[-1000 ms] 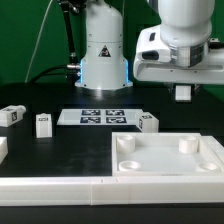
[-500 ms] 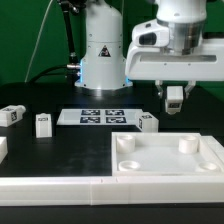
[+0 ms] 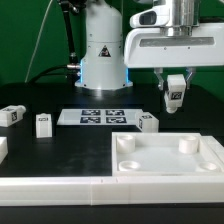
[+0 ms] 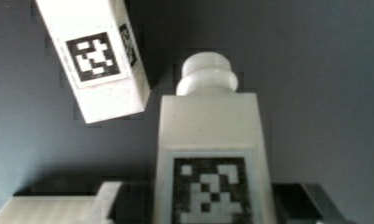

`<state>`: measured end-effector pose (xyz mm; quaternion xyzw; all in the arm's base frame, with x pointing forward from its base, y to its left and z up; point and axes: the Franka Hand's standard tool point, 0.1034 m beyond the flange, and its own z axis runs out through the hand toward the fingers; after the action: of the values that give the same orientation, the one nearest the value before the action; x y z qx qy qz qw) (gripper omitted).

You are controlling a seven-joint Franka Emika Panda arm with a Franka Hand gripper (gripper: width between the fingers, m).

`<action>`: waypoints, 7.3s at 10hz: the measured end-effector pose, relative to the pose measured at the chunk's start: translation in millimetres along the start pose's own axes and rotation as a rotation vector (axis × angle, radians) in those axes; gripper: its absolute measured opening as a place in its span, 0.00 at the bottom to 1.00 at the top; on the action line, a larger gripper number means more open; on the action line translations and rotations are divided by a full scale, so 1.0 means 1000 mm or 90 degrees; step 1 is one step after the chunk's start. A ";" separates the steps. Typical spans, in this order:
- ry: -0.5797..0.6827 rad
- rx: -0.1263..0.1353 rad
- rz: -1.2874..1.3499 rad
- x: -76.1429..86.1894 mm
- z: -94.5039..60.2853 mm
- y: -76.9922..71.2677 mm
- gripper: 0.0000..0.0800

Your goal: Assemble one leg

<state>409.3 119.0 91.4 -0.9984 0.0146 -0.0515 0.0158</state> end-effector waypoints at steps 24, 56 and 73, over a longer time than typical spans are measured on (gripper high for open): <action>0.190 0.009 -0.201 0.170 -0.009 0.015 0.36; 0.224 0.021 -0.203 0.209 0.029 -0.004 0.36; 0.313 0.024 -0.177 0.209 0.047 -0.004 0.81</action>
Offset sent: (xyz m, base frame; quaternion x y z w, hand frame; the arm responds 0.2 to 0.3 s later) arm 0.0662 -0.0130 0.0039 -0.0012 0.0283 -0.0681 0.9973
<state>621.9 118.0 66.4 -0.9479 -0.1204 -0.2940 0.0234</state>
